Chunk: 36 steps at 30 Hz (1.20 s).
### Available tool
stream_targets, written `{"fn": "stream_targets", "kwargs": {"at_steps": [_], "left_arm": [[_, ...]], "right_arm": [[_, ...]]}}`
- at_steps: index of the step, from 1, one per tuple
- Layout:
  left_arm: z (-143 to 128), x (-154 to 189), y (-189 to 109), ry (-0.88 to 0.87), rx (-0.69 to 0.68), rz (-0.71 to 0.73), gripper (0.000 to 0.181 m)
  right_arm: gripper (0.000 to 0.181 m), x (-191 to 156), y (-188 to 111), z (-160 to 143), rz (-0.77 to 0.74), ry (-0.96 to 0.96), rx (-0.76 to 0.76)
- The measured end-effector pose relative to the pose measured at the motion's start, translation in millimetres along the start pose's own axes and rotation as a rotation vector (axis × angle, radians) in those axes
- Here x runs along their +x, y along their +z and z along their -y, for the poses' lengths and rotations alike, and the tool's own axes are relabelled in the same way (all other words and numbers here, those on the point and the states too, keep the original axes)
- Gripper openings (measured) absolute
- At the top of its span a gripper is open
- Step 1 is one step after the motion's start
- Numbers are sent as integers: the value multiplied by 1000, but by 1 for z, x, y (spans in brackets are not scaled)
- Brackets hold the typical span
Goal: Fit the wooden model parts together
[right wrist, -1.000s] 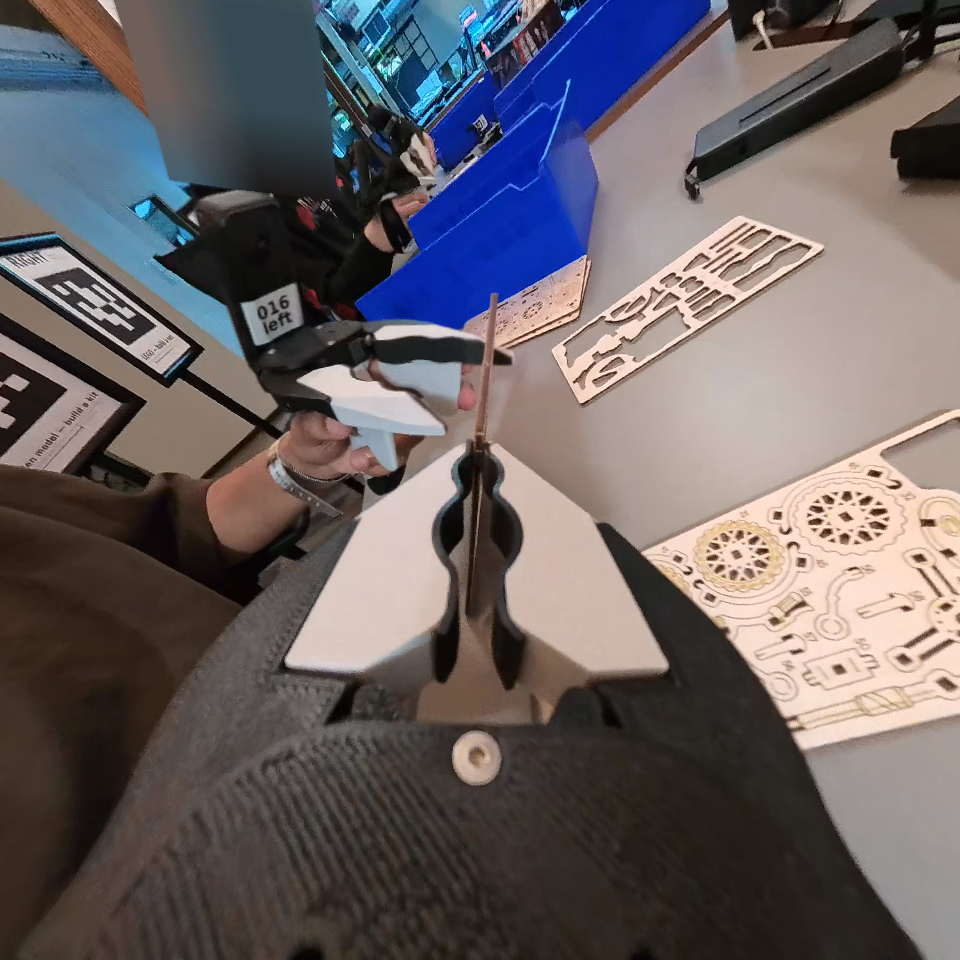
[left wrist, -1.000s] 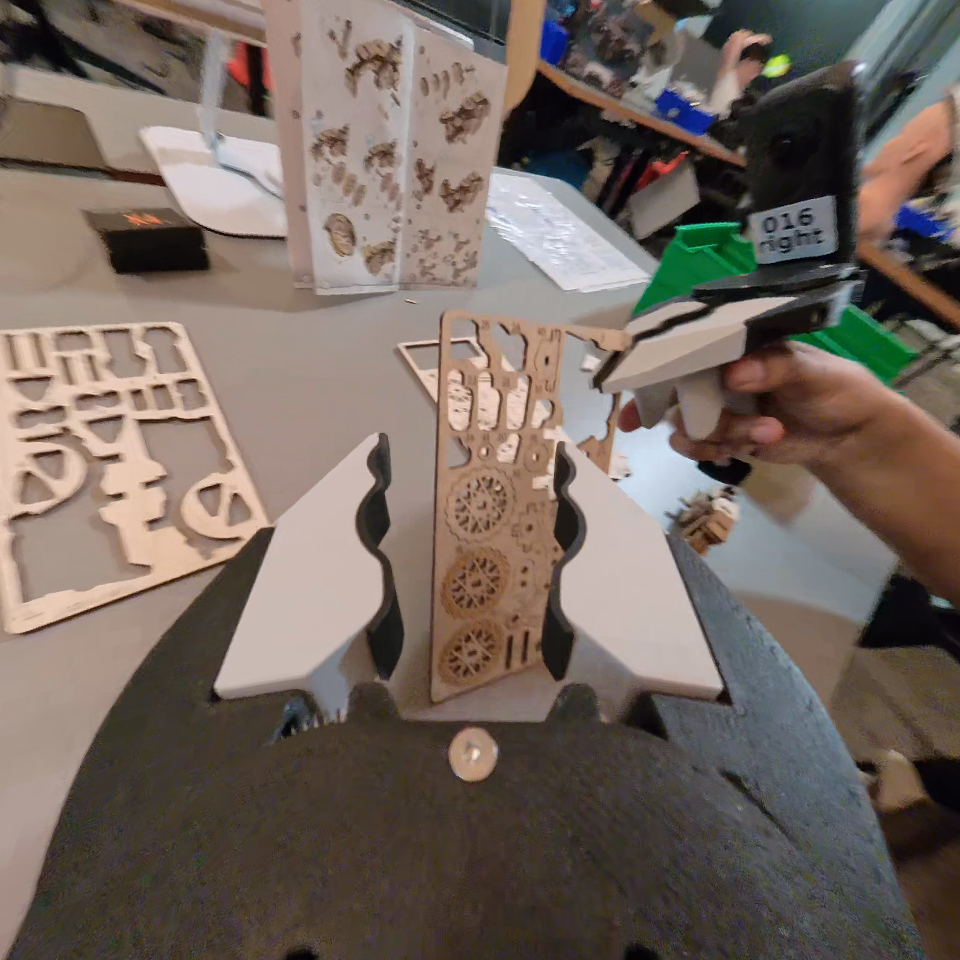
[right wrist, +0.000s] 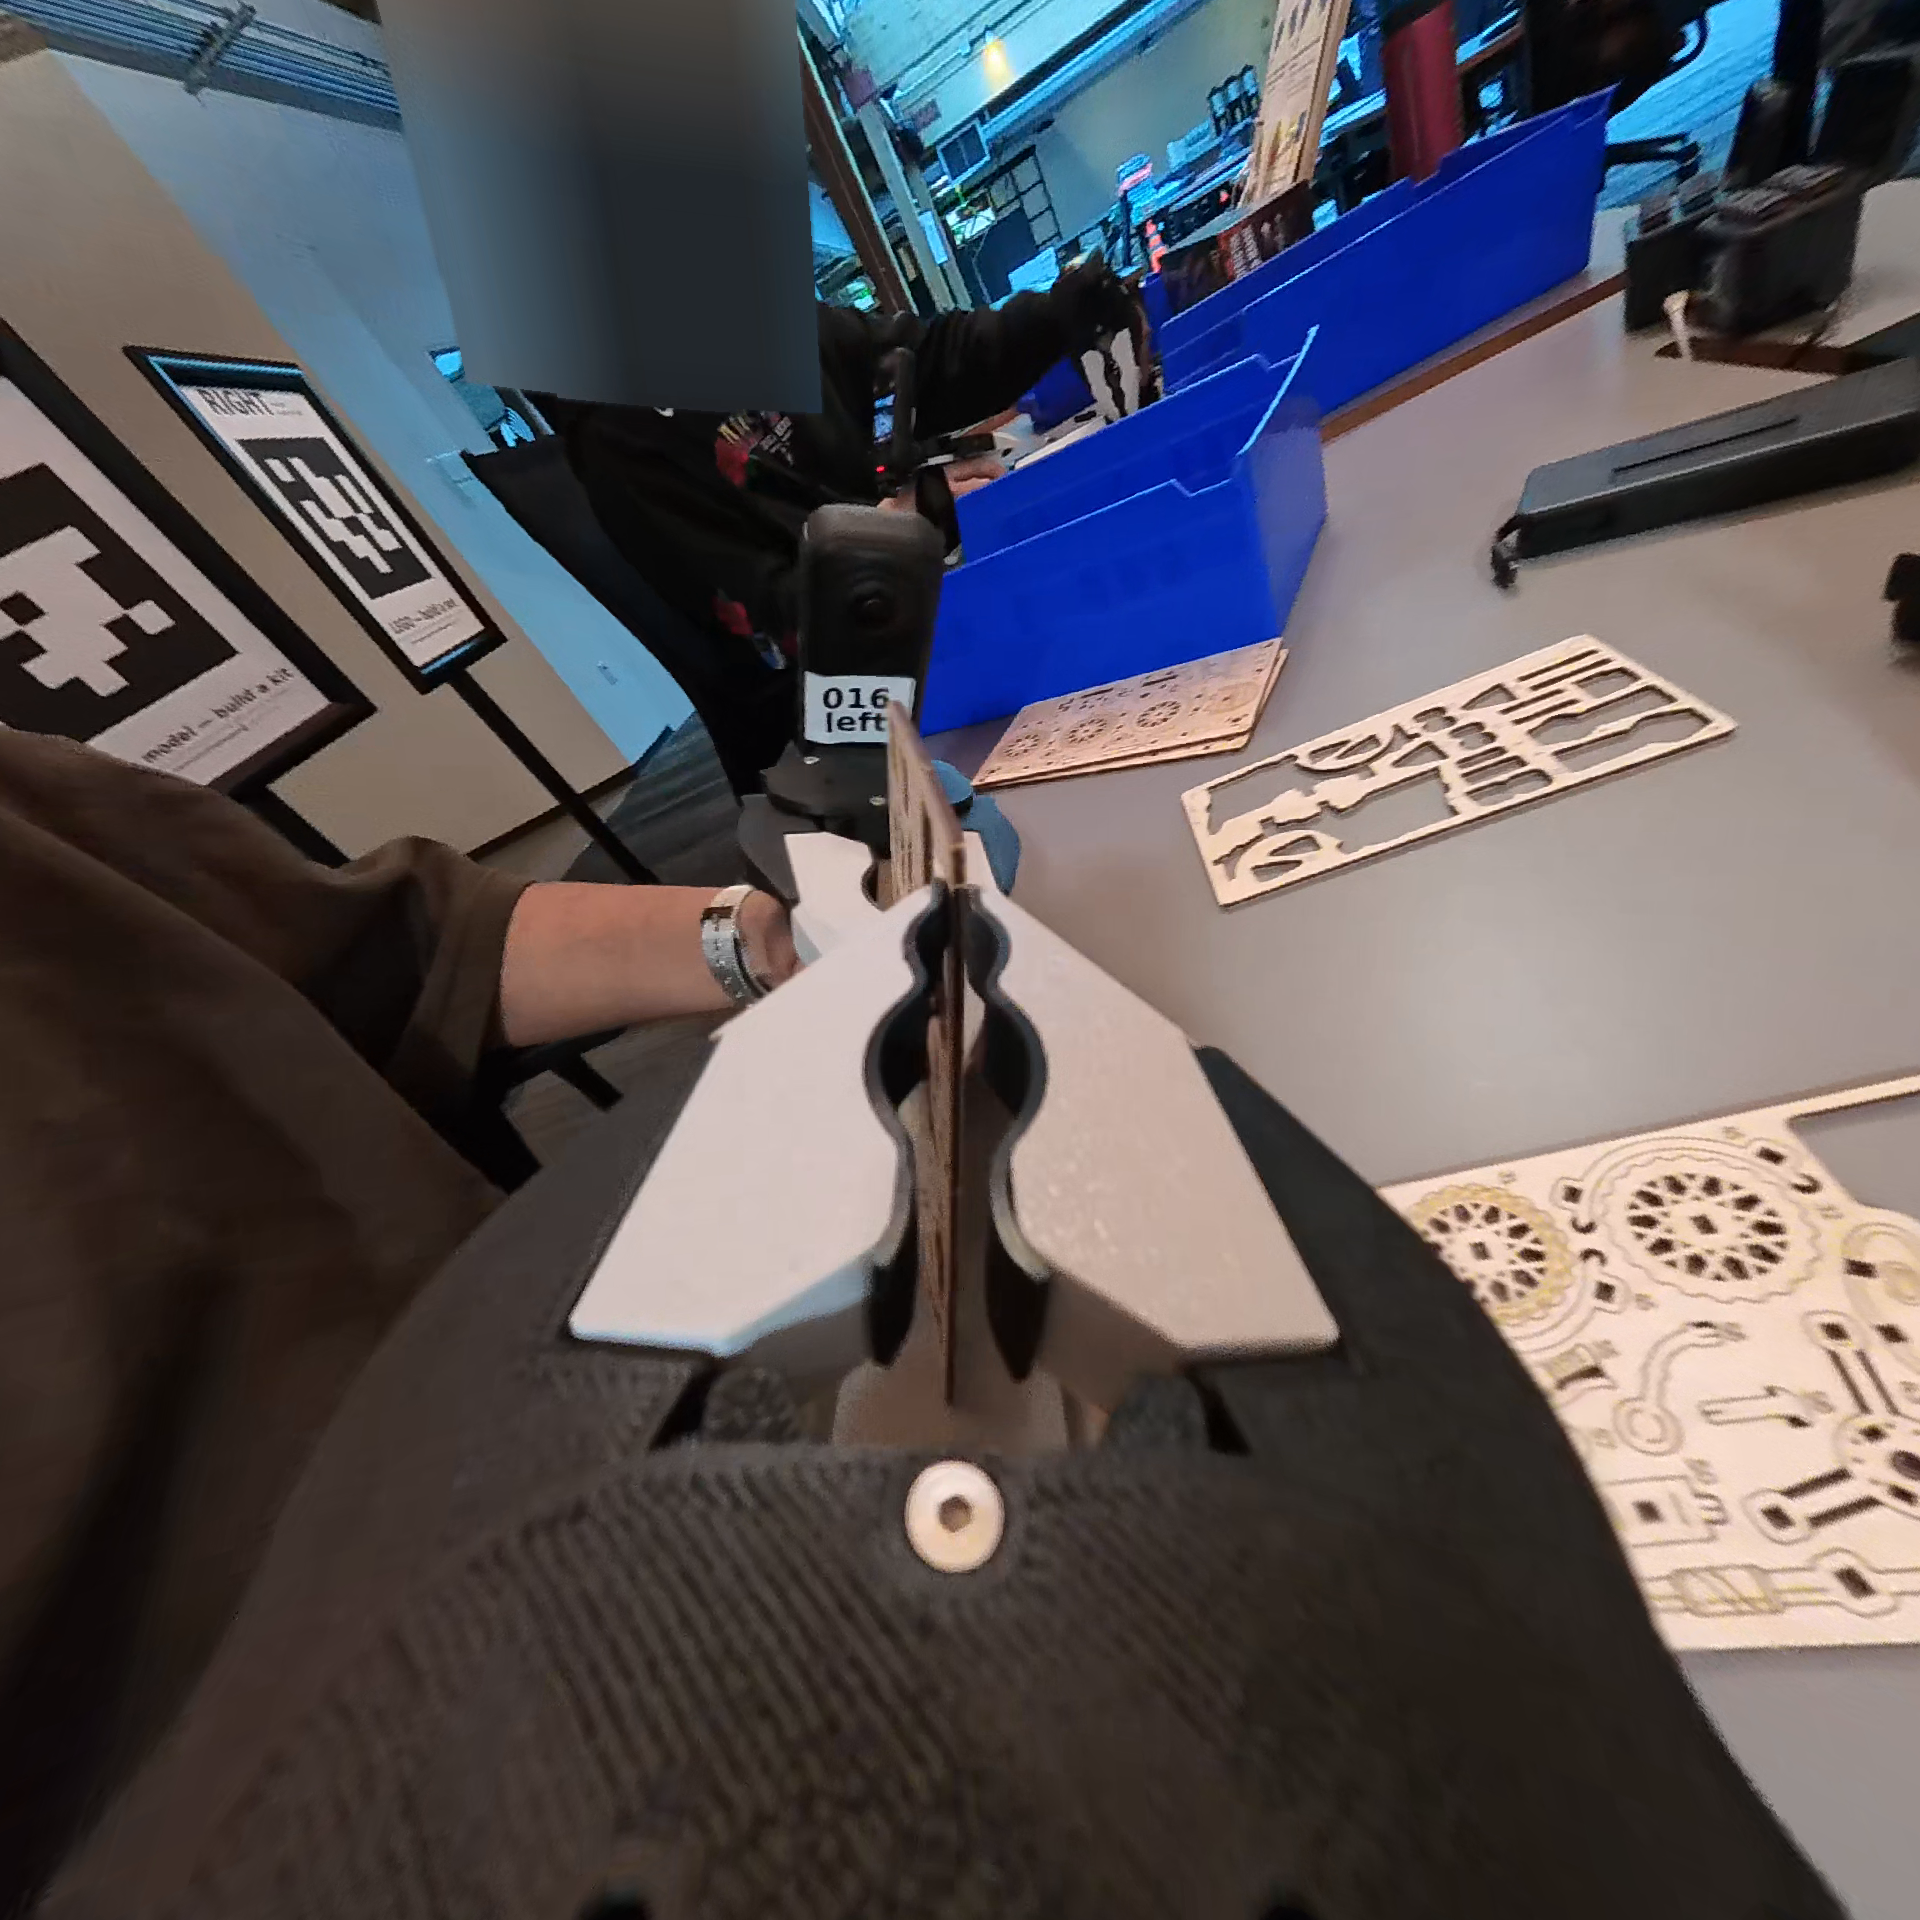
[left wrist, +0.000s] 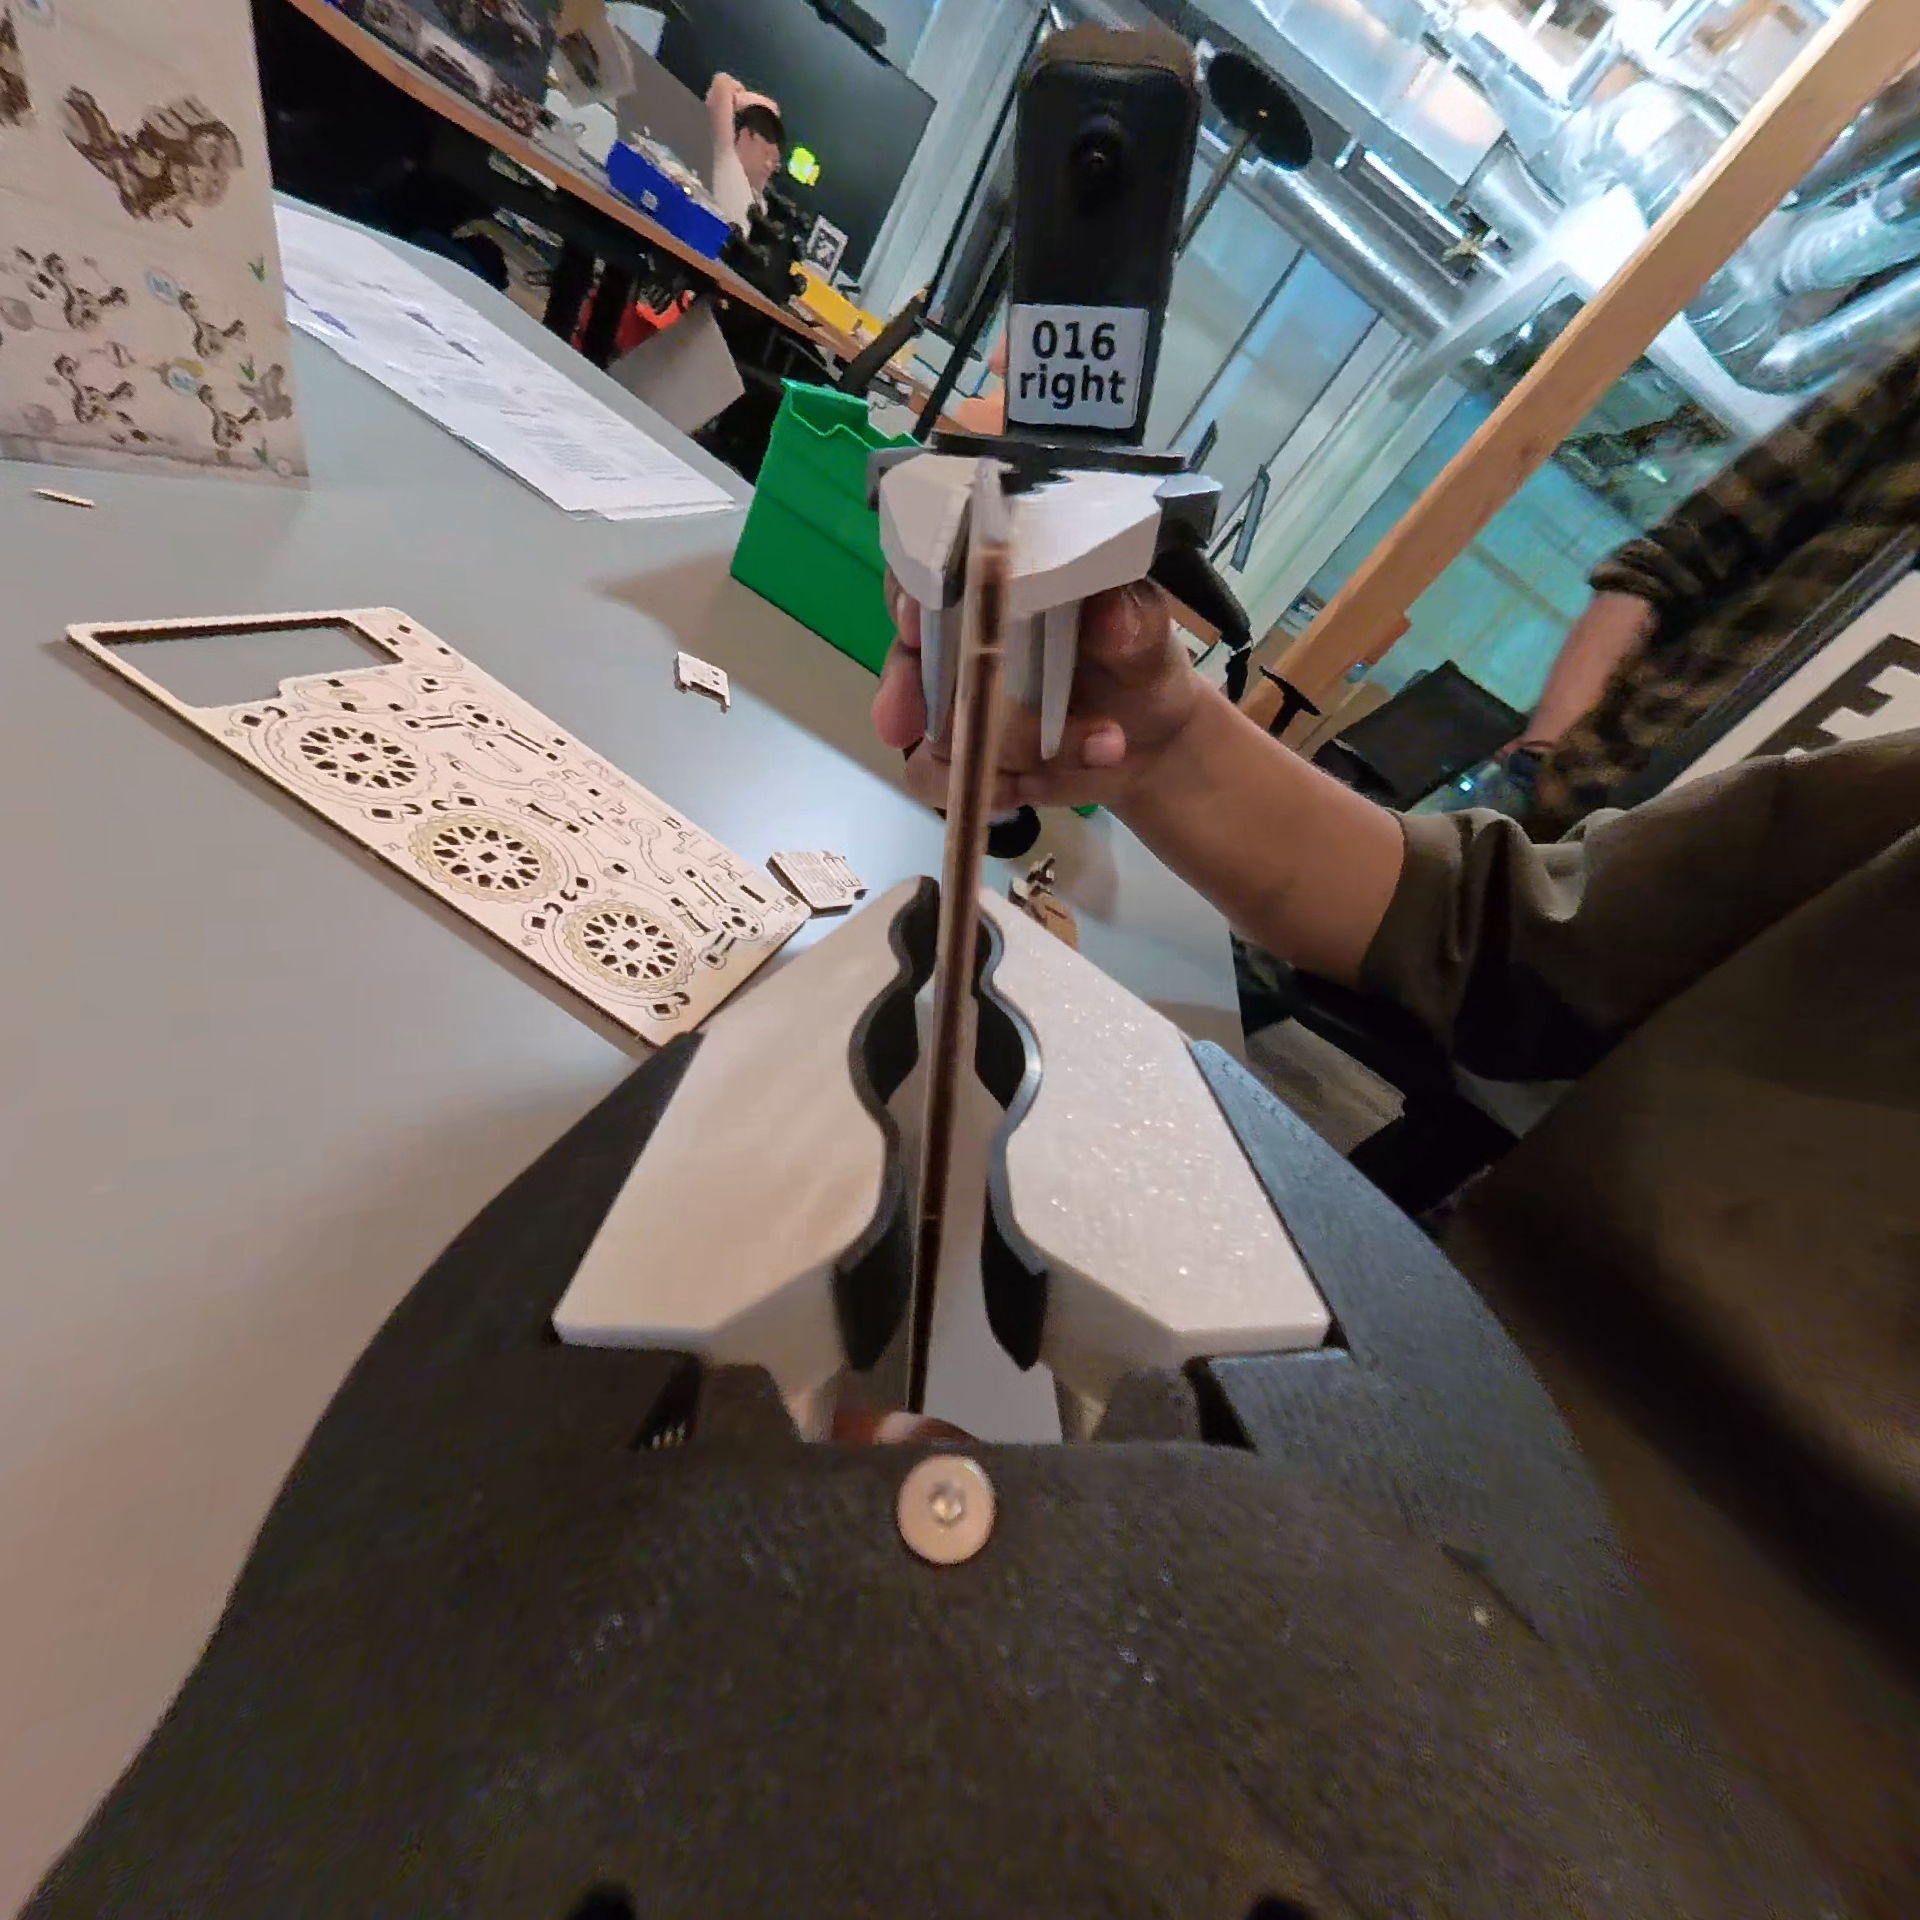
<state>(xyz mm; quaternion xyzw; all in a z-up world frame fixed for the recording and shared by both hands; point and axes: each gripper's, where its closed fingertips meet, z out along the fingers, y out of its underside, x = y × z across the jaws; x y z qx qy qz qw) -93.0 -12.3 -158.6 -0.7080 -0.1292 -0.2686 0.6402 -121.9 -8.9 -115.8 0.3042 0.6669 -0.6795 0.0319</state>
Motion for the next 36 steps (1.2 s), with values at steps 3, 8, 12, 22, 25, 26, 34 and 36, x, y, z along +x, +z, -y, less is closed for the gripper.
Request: {"fn": "stream_targets", "kwargs": {"at_steps": [3,8,12,22,25,26,34,36], "left_arm": [[3,-7,1,-18,12,26,0],[13,-23,-1,-57,62,72,0],[16,-30,-1,-60,63,92,0],[17,-35,-1,-87,68,100,0],[17,-36,-1,-94,70,103,0],[17,-36,-2,-96,72,104,0],[18,-38,-3,-105,83,110,0],[18,-38,-3,-106,85,112,0]], "right_arm": [[12,6,-4,2,-36,-26,7],[28,19,-22,9,-114,-63,41],[29,34,-39,13,-181,-76,68],[29,50,-47,2,-220,-61,48],[29,51,-44,-2,-222,-65,28],[29,51,-44,-3,-222,-65,23],[33,51,-35,-16,-240,-102,-48],[33,51,-34,-19,-255,-120,-71]]}}
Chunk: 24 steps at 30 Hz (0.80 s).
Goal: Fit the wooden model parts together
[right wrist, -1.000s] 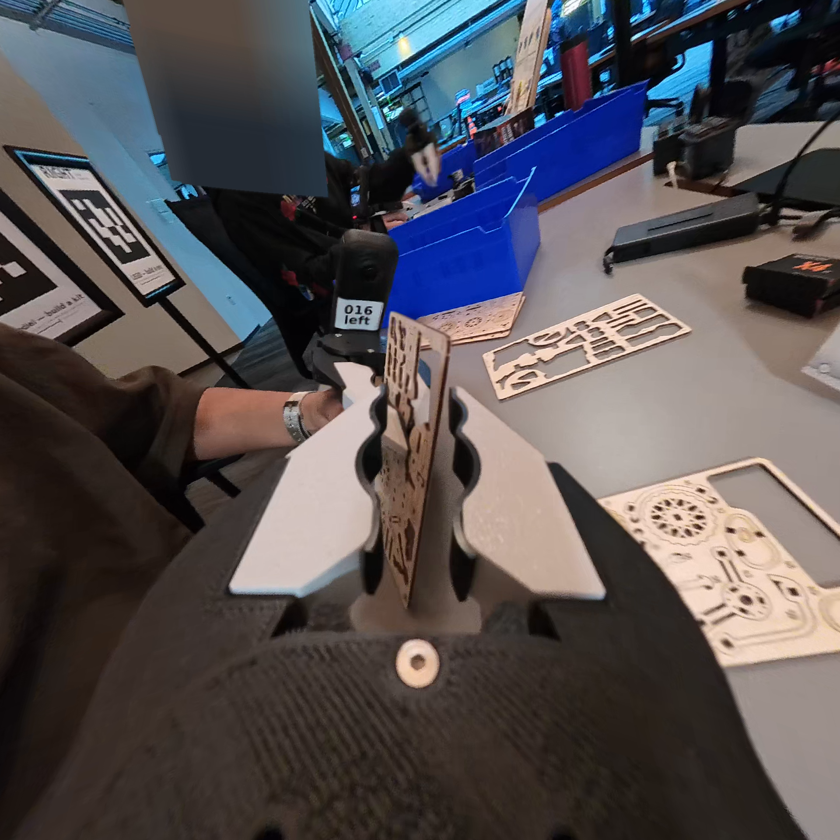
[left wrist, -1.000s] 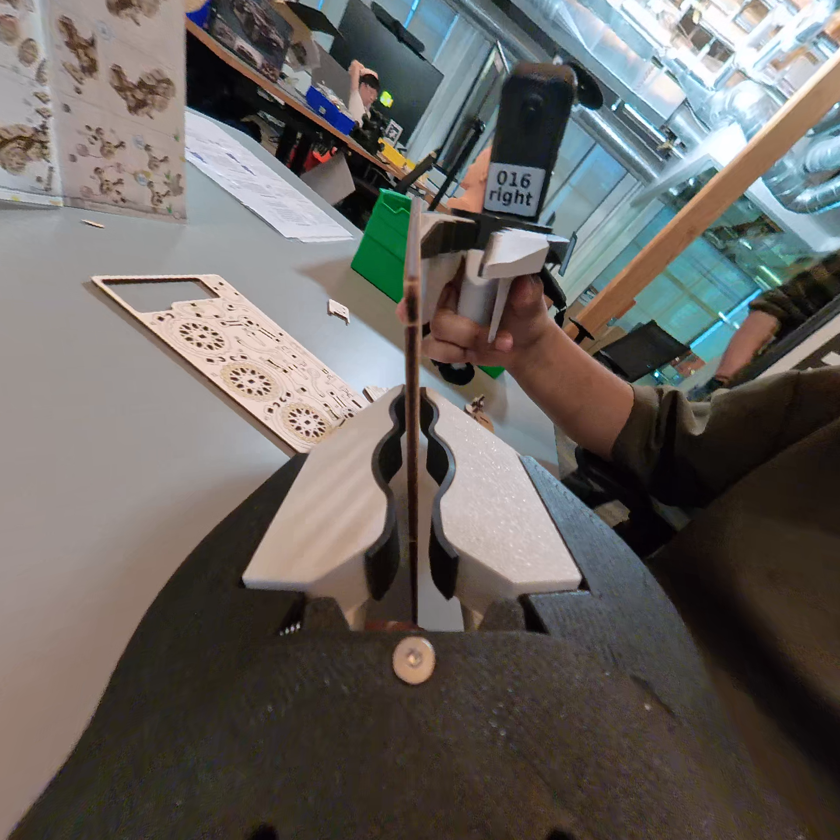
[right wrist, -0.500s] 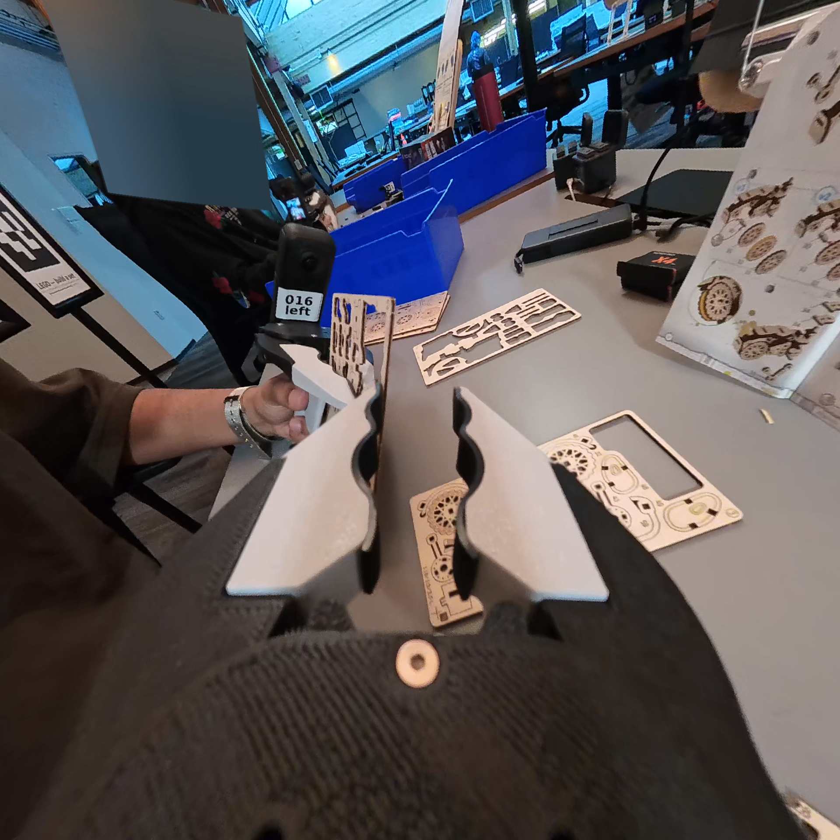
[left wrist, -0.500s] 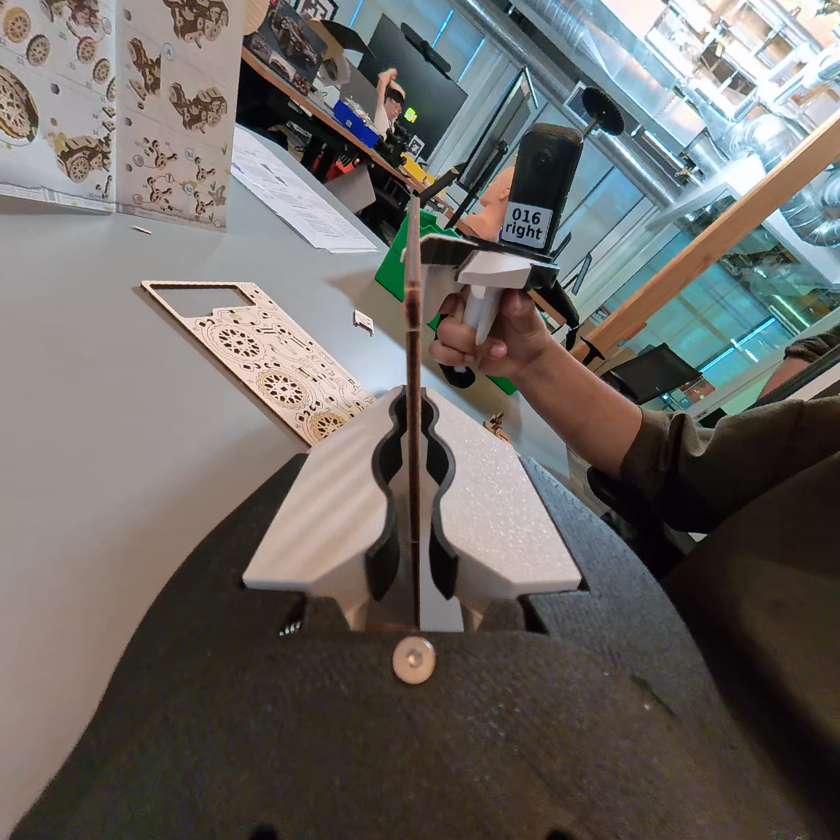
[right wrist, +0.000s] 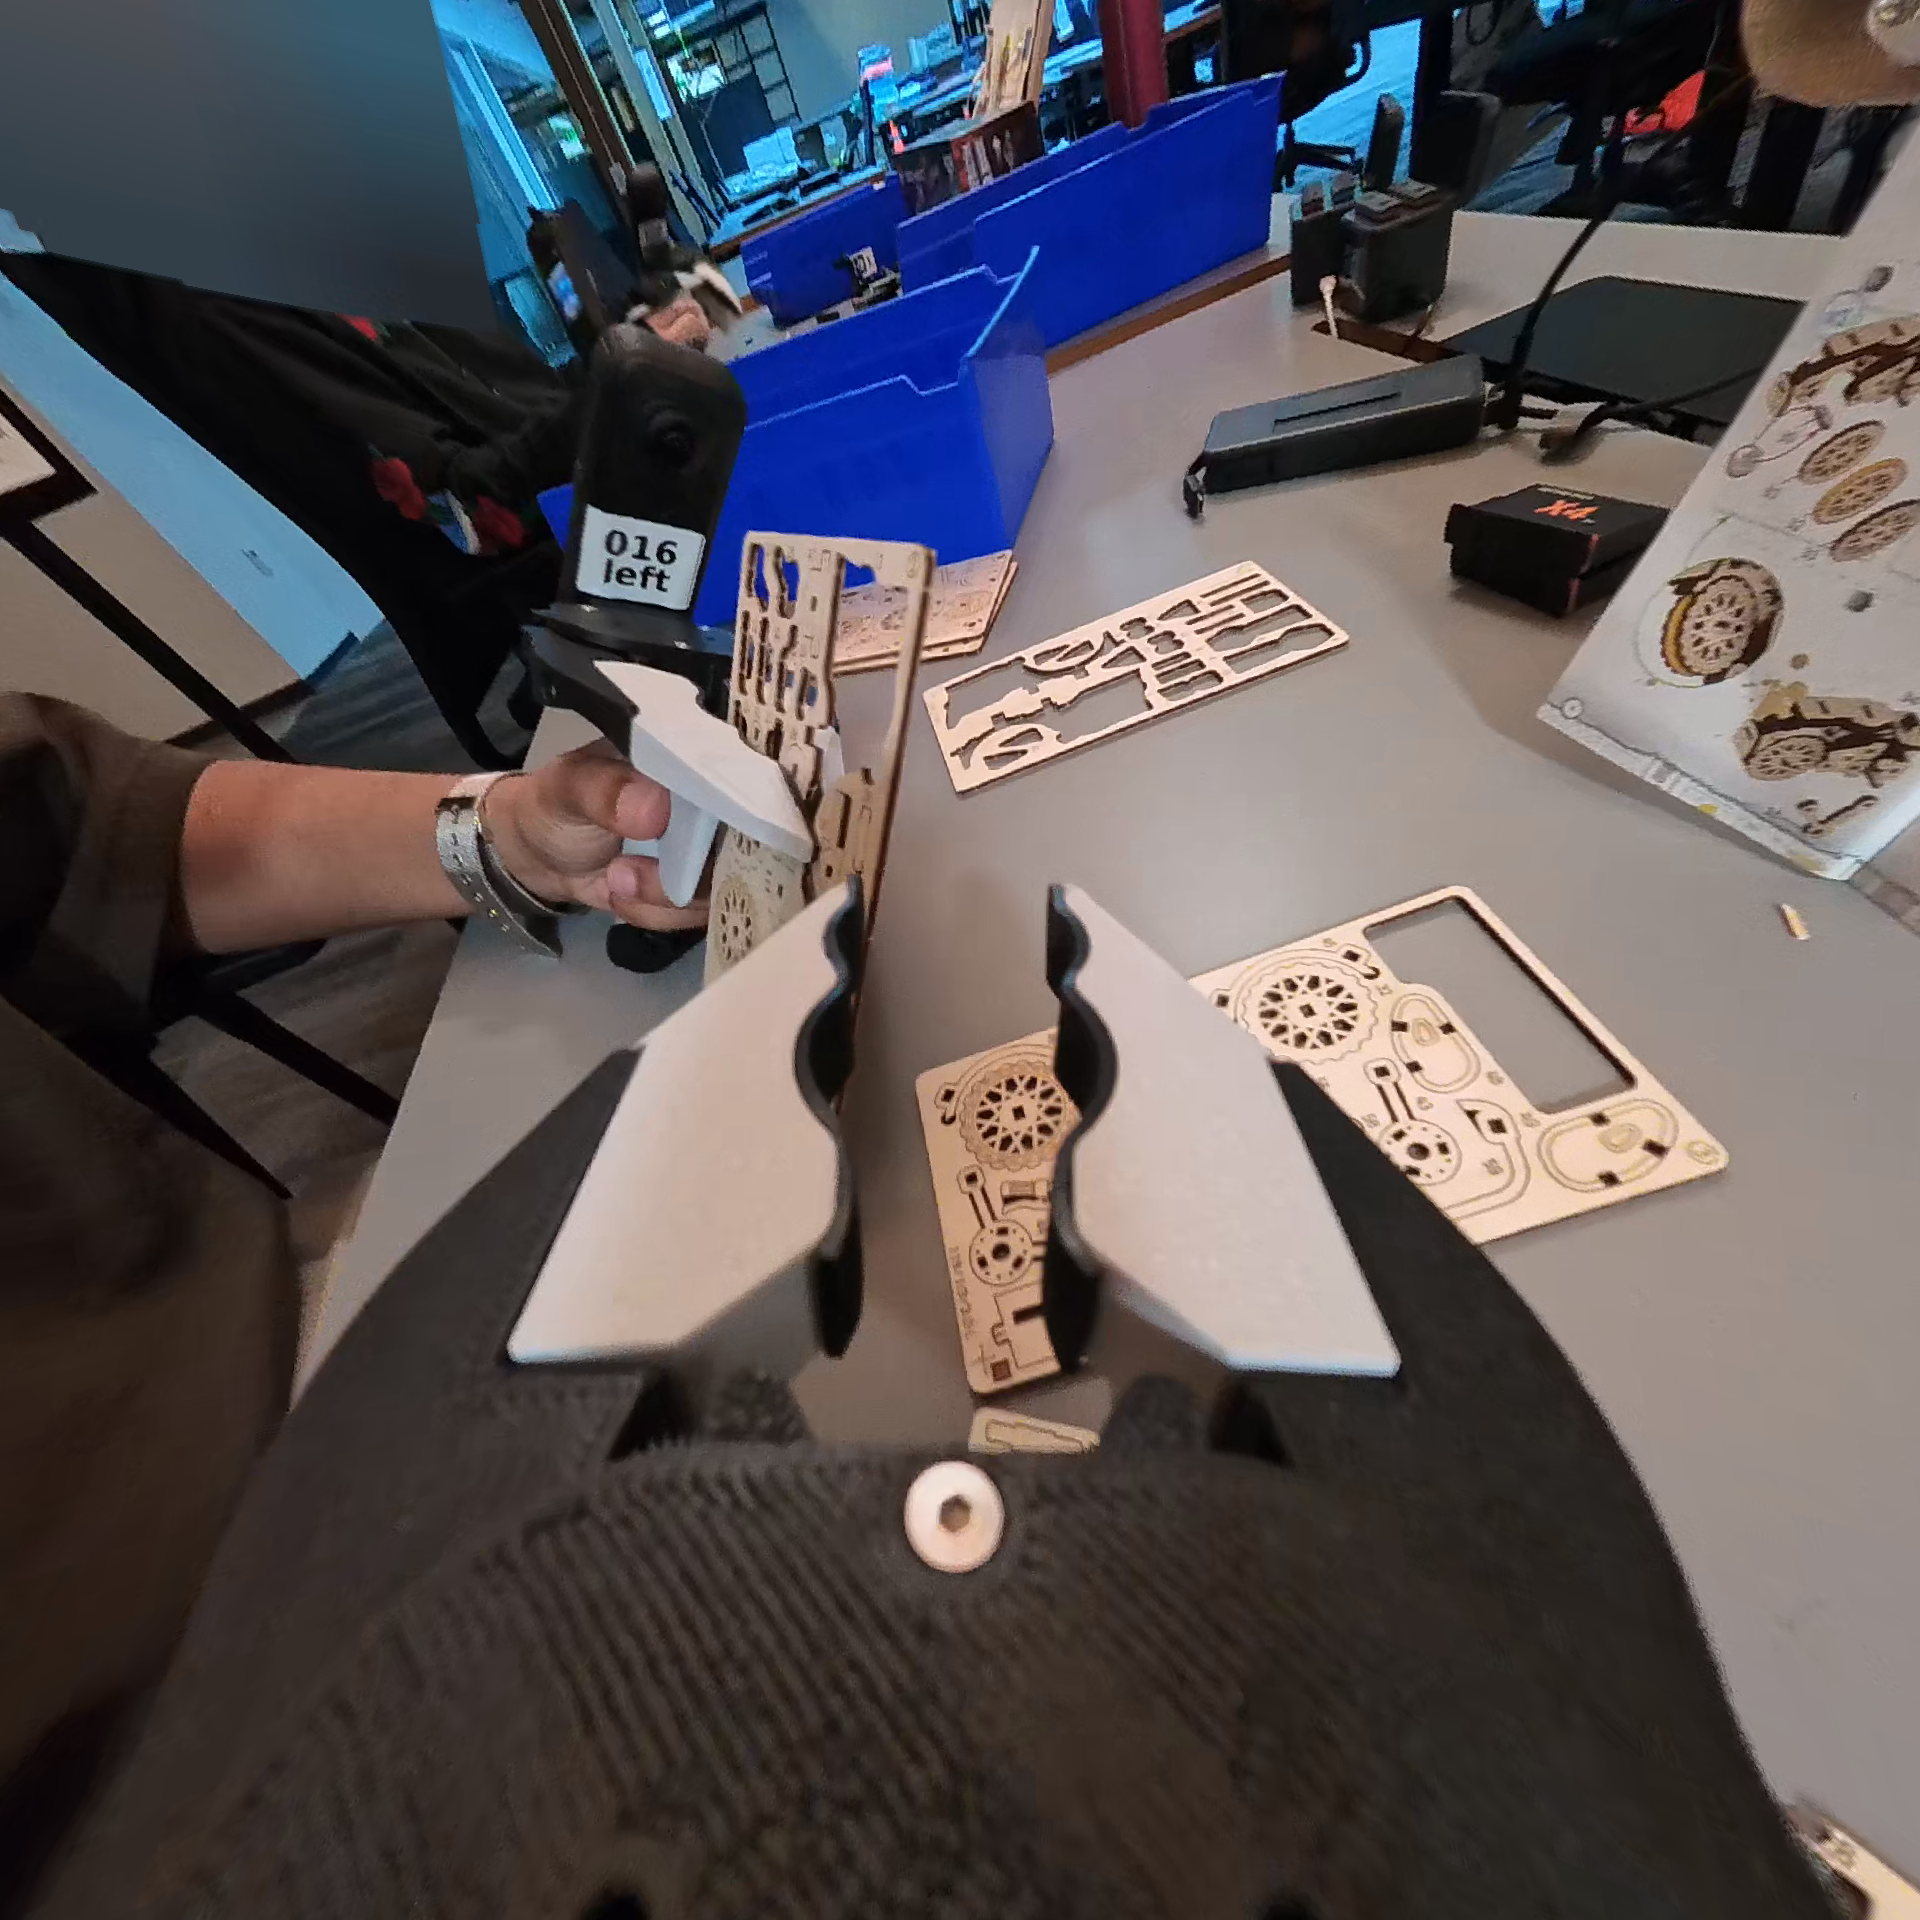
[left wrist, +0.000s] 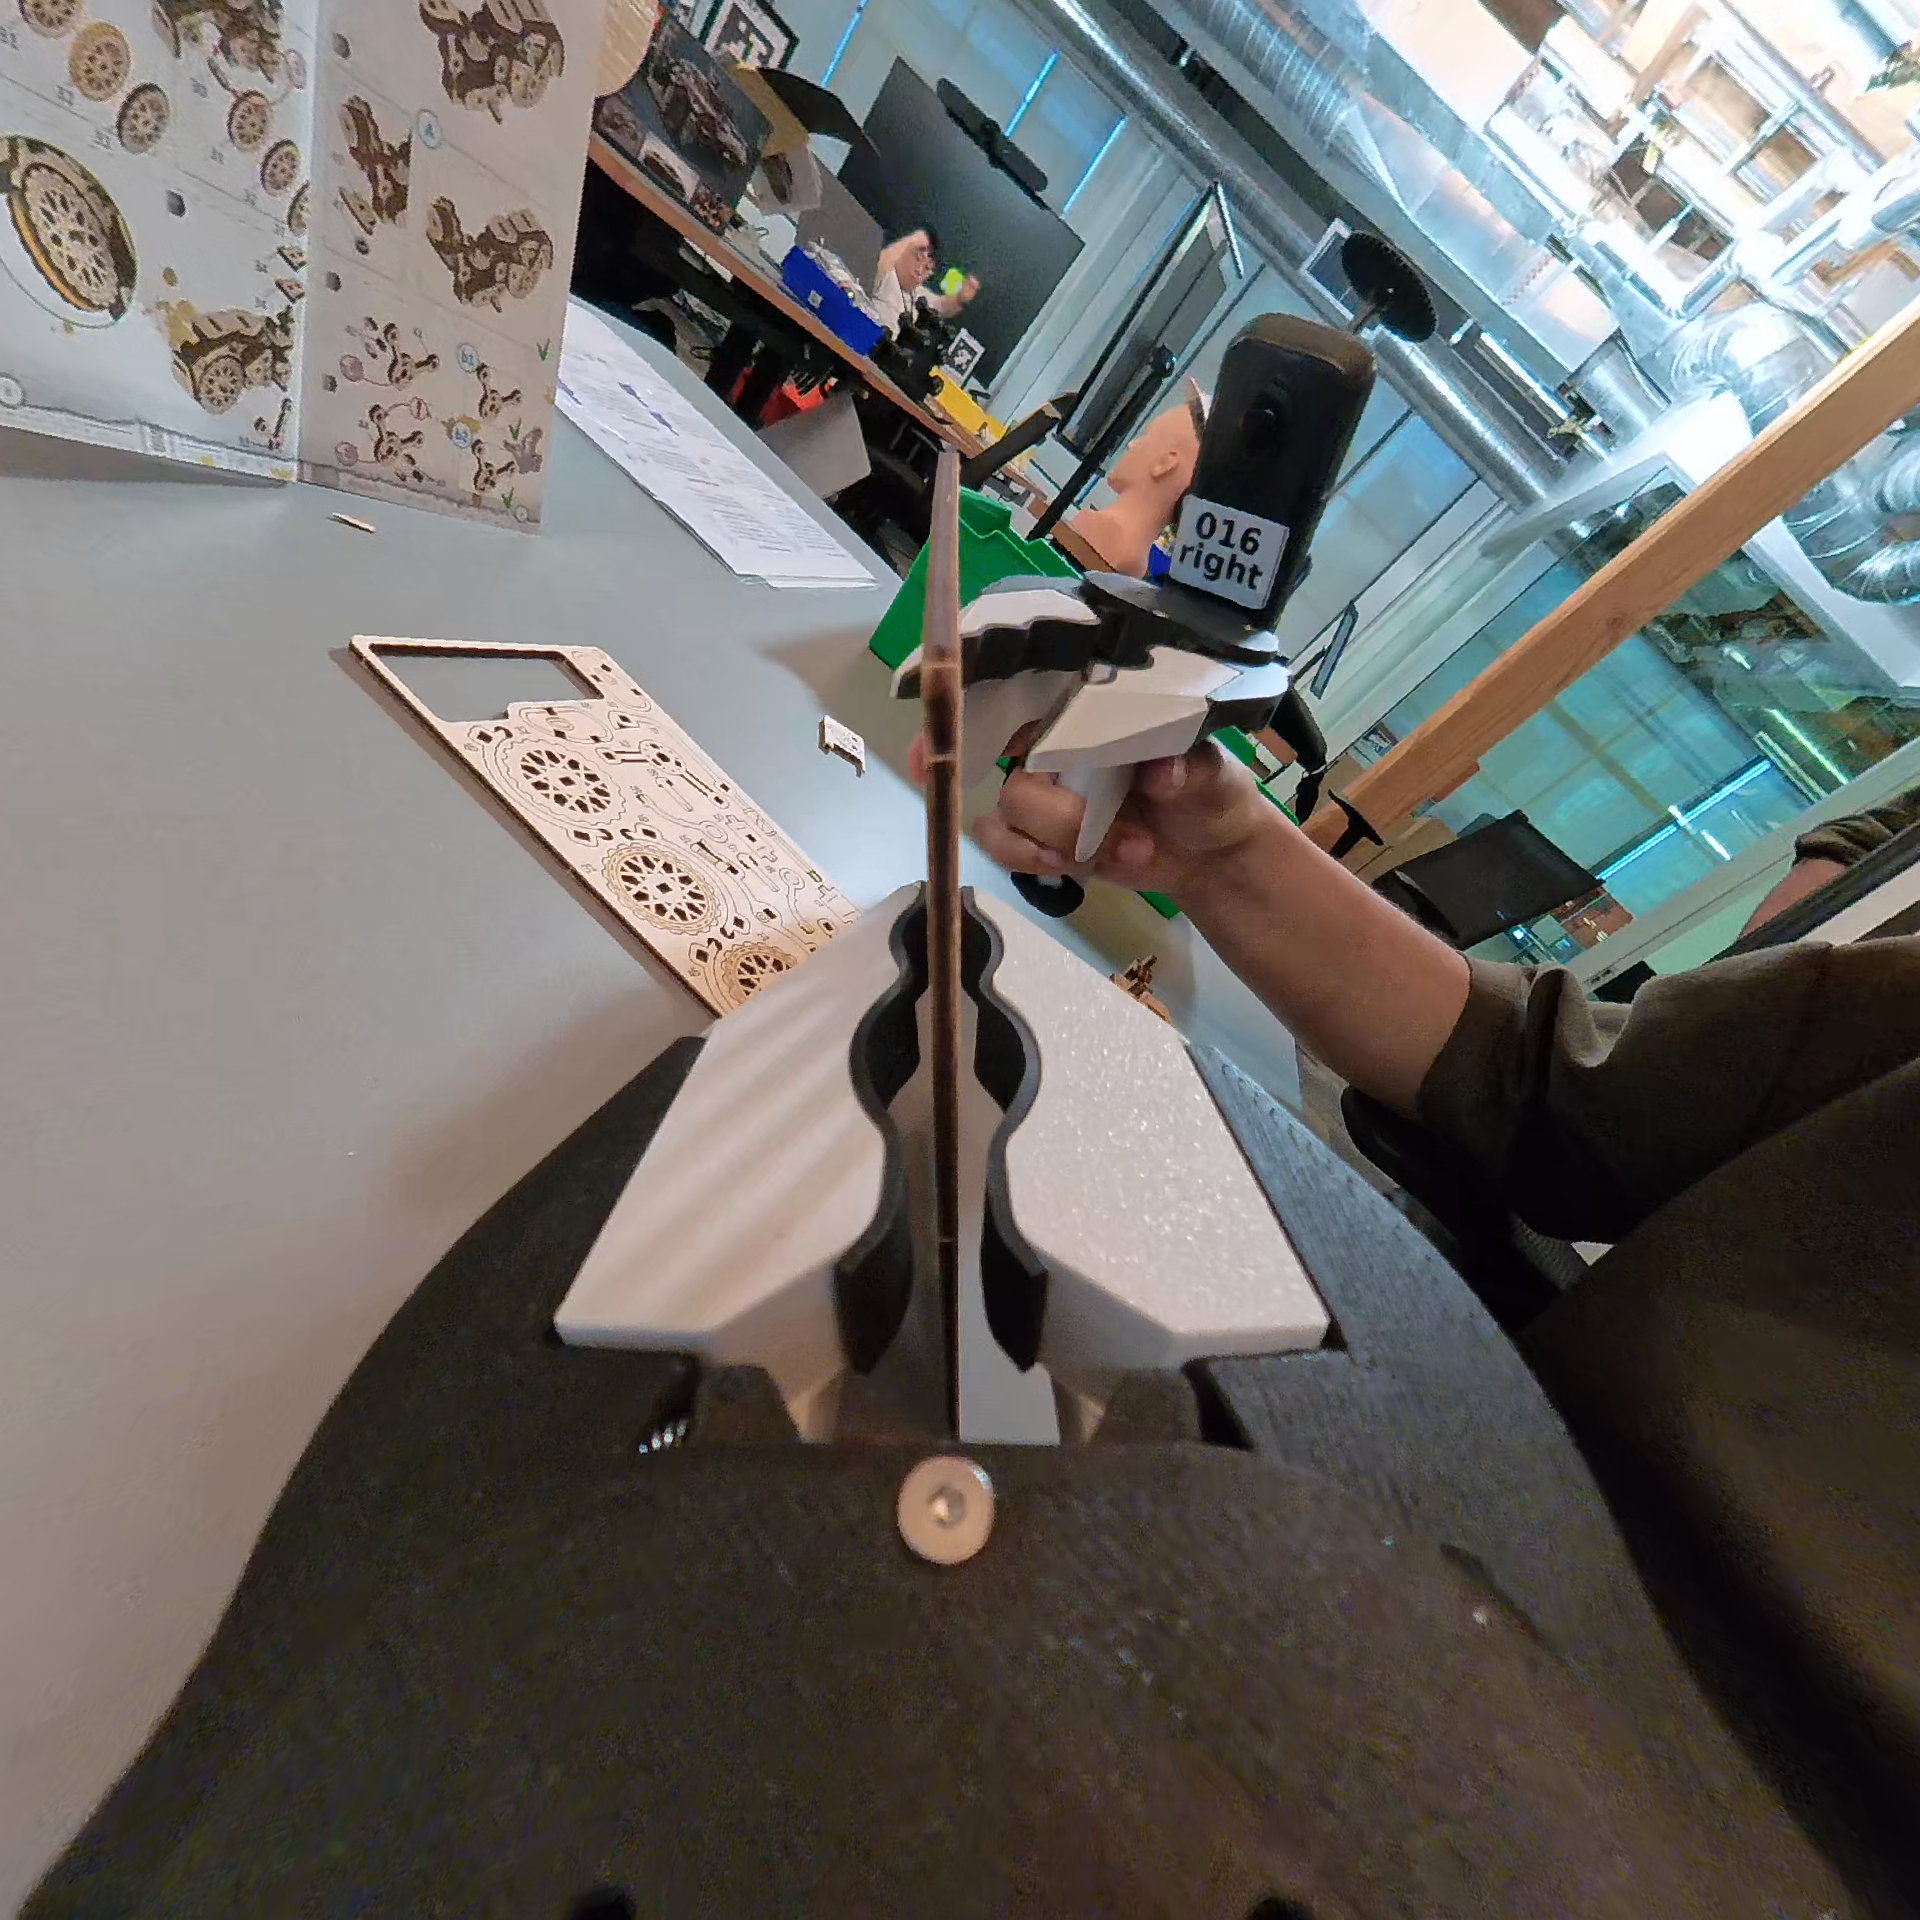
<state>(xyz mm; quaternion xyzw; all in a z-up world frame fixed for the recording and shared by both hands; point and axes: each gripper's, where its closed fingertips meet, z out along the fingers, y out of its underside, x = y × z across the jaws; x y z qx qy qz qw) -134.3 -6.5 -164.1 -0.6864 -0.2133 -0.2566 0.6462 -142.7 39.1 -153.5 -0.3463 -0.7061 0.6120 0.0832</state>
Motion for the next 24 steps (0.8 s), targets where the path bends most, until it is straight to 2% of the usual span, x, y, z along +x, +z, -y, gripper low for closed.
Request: {"fn": "stream_targets", "kwargs": {"at_steps": [16,24], "left_arm": [[1,-1,0,-8,4,6,0],[0,-2,0,-11,2,11,0]], "right_arm": [[43,6,3,0,-81,-47,-12],[37,3,6,-1,-57,1,-11]]}}
